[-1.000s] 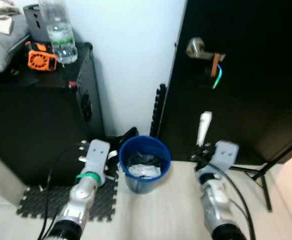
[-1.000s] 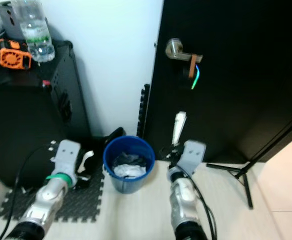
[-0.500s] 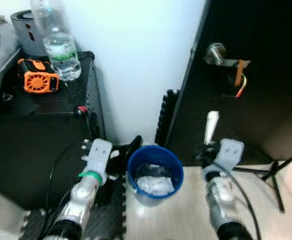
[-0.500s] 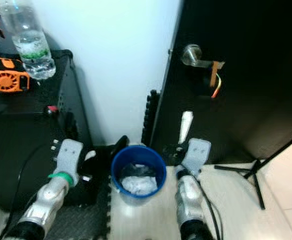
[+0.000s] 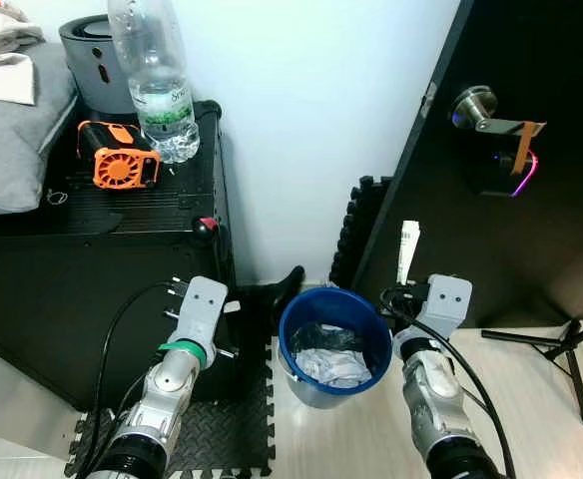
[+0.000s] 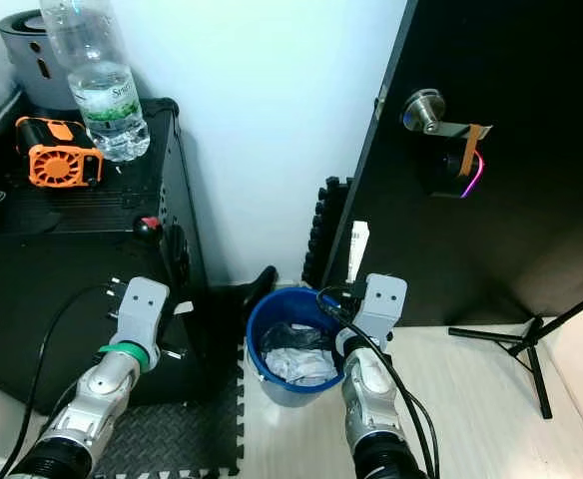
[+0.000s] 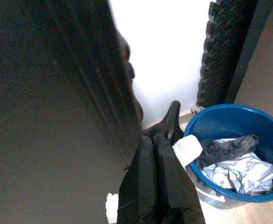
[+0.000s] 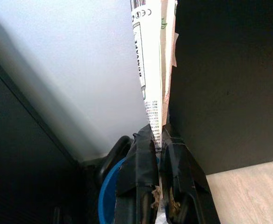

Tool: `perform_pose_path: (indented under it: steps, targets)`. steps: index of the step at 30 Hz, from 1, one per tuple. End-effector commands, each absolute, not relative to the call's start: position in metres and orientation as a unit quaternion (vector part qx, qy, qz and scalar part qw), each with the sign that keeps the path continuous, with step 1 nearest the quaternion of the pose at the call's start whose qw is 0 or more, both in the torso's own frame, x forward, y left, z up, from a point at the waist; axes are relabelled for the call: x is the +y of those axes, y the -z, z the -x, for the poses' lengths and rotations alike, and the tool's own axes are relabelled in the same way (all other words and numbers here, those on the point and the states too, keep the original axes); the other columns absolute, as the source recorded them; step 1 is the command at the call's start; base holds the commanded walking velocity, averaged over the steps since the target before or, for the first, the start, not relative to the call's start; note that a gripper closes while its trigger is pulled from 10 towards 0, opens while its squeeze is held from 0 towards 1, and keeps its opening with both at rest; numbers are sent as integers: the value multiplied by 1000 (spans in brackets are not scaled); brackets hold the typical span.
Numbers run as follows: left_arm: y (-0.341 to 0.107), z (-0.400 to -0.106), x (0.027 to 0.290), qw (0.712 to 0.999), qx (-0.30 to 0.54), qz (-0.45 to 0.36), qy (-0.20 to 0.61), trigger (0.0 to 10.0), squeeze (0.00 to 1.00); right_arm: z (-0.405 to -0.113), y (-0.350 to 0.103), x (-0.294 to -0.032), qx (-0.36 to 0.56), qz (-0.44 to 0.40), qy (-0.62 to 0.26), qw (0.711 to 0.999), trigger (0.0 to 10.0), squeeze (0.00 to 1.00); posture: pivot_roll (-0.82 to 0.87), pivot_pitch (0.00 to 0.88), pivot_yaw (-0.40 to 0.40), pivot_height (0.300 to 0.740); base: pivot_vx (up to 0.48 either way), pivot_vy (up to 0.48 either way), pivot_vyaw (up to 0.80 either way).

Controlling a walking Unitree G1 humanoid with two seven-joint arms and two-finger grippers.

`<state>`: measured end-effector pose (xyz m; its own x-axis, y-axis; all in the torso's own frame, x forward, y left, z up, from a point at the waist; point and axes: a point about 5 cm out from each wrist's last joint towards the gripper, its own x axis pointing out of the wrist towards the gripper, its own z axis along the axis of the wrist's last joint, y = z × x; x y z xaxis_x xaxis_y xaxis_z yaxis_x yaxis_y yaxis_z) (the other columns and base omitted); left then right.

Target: Clean up the room

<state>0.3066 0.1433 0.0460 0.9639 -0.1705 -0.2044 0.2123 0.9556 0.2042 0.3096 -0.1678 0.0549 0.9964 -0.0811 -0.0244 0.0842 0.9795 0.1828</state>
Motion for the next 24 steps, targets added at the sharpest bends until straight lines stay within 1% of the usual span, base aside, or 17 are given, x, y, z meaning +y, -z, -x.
perform_pose_path:
  steps: [1, 8, 24]
  targets:
    - [-40, -303, 145, 983, 109, -116, 96, 10000, 0, -306, -50, -166, 16, -88, 34, 995, 10000, 0, -24, 26, 29, 720, 0, 0, 0]
    - [-40, -303, 145, 983, 106, -117, 96, 10000, 0, -306, -50, -165, 15, -88, 29, 996, 10000, 0, -23, 25, 27, 720, 0, 0, 0]
    - [-42, -304, 147, 984, 102, -116, 93, 10000, 0, -304, -50, -162, 15, -89, 19, 996, 10000, 0, -25, 30, 25, 720, 0, -328, 0]
